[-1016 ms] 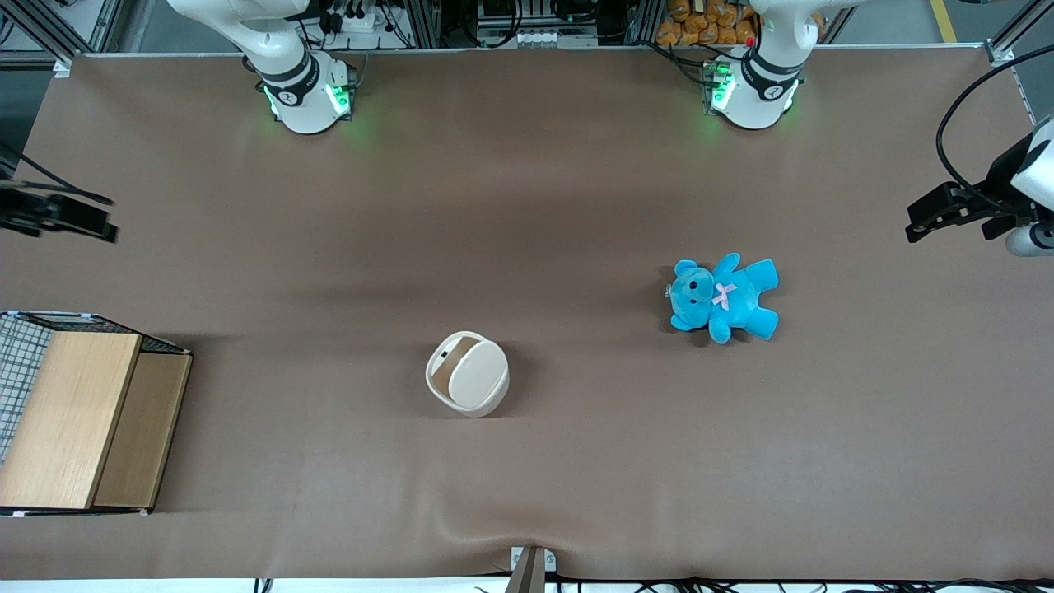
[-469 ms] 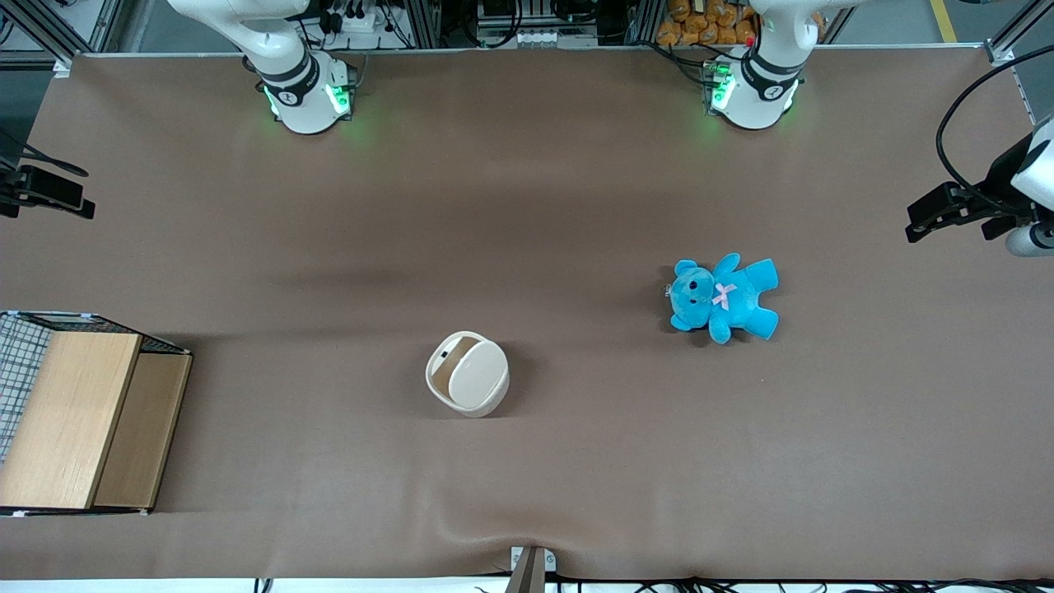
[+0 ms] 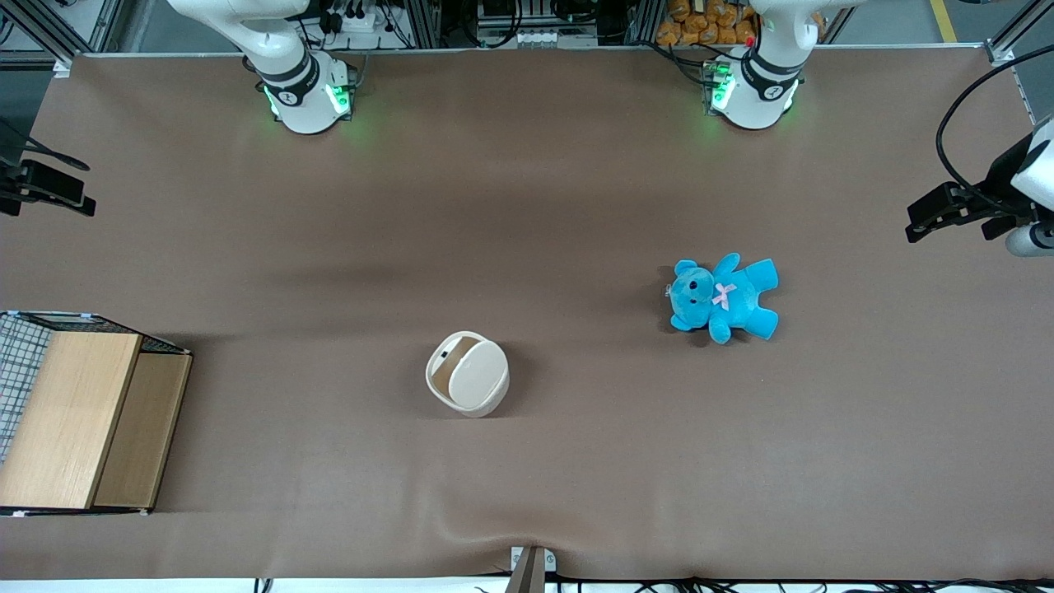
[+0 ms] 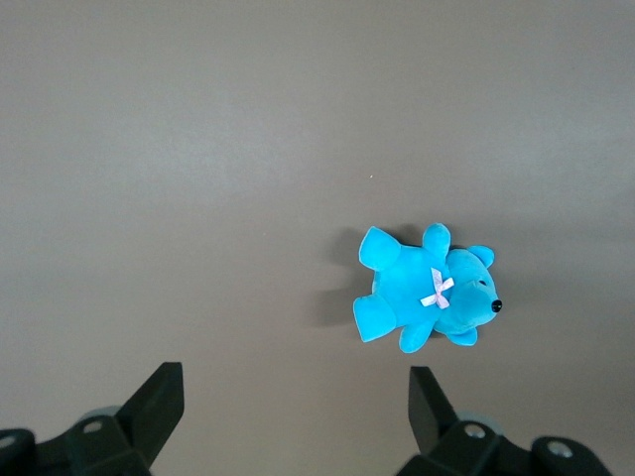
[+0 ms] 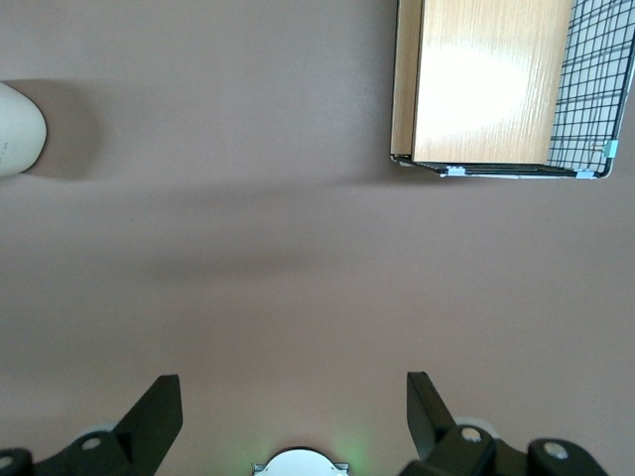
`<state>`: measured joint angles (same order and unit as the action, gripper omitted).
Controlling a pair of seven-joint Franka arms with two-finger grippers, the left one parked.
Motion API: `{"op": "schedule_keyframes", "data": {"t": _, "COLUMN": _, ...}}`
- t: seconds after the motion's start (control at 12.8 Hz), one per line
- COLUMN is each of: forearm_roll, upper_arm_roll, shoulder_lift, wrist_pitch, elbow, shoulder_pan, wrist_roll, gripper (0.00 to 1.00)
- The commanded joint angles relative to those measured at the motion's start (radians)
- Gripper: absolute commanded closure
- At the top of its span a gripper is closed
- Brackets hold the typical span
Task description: Open trash can with right arm
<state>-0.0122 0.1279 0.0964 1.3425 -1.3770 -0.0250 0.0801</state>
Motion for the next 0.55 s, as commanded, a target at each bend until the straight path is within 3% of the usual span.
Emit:
{"op": "schedule_keyframes", "data": {"t": 0.0, "forearm_roll": 0.011, "upper_arm_roll": -0.007, "shoulder_lift": -0.030, "wrist_pitch": 0.014, "elbow": -0.037, "shoulder_pan": 0.008, "wrist_roll": 0.013, "gripper": 0.00}}
{"op": "schedule_keyframes", "data": {"t": 0.47, "forearm_roll": 0.005, "upper_arm_roll": -0.007, "shoulder_lift": -0.024, "wrist_pitch": 0.014, "elbow": -0.039, "shoulder_pan": 0.007, "wrist_roll": 0.012, "gripper": 0.00}}
